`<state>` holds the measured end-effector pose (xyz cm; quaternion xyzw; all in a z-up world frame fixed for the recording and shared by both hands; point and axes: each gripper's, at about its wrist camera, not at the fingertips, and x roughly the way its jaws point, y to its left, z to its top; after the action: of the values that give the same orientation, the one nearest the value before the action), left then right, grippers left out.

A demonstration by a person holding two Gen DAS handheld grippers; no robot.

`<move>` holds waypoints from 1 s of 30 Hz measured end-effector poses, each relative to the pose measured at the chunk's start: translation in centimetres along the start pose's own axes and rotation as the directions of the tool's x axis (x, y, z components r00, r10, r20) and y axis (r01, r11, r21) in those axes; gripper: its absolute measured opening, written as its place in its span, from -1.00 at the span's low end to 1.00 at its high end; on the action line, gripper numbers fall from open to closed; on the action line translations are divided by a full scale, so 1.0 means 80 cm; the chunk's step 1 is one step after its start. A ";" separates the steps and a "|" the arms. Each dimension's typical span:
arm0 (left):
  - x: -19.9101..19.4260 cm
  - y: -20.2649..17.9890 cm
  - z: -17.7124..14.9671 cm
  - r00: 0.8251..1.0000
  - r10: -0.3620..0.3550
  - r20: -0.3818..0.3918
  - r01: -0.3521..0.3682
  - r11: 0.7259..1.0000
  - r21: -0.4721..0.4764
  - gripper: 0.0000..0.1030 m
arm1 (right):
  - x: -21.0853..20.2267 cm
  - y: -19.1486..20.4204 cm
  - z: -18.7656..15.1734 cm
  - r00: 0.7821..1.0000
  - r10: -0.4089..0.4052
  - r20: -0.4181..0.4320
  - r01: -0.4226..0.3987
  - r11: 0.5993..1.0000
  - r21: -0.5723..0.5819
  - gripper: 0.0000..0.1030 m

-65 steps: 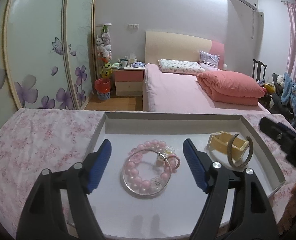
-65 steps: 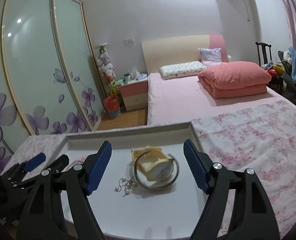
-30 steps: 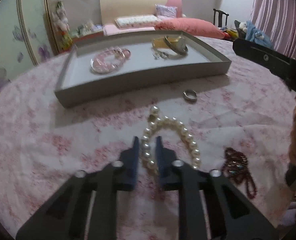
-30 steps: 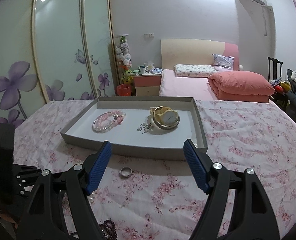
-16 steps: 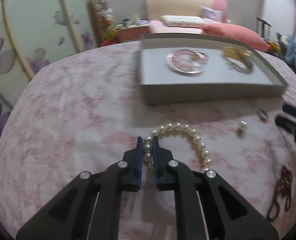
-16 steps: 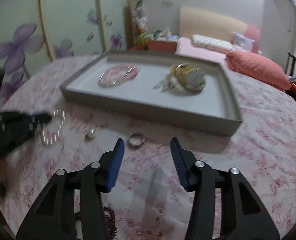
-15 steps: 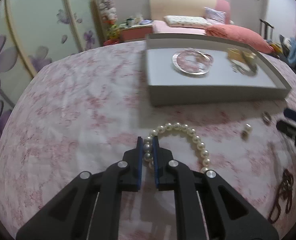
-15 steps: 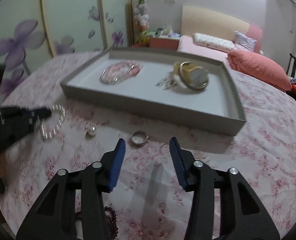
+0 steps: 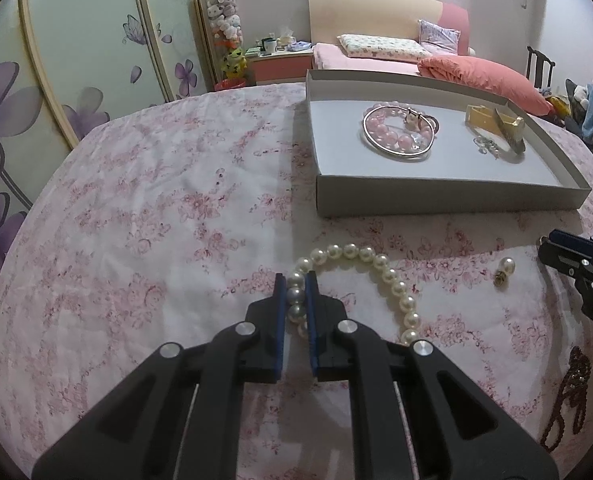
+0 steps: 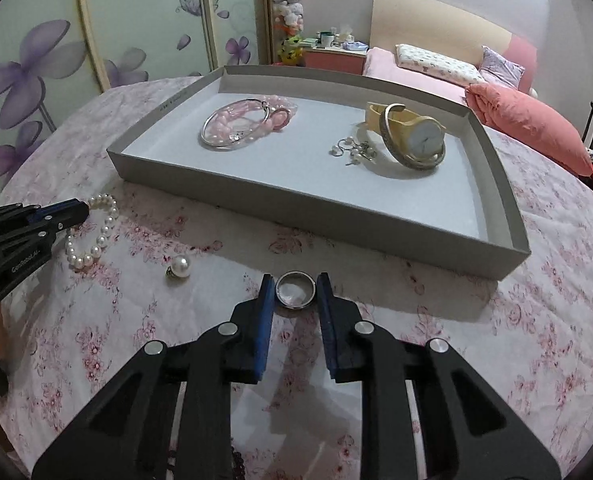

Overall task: Organize jewelry
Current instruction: 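Carry pearl strand to tray with left tool while right tool carries the ring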

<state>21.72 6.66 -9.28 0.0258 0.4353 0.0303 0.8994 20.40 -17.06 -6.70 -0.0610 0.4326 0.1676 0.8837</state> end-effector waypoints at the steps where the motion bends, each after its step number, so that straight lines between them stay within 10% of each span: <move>1: 0.000 0.001 0.000 1.000 -0.006 0.000 0.006 1.000 -0.006 -0.80 | -0.003 -0.003 -0.003 1.000 -0.002 0.007 0.002 1.000 0.013 -0.56; 12: -0.035 -0.002 0.001 0.992 -0.062 0.110 0.069 0.996 -0.063 -0.80 | -0.065 -0.027 -0.007 0.977 -0.035 0.211 0.018 0.997 0.081 -0.56; 30: -0.135 -0.044 0.013 0.902 -0.022 0.431 0.018 1.000 0.012 -0.80 | -0.126 -0.002 -0.010 0.865 -0.120 0.487 0.089 0.992 0.086 -0.56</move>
<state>15.95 2.29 -0.48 0.0310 0.2259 0.0129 0.9736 14.13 -19.87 0.73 -0.0131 0.1950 0.1165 0.9738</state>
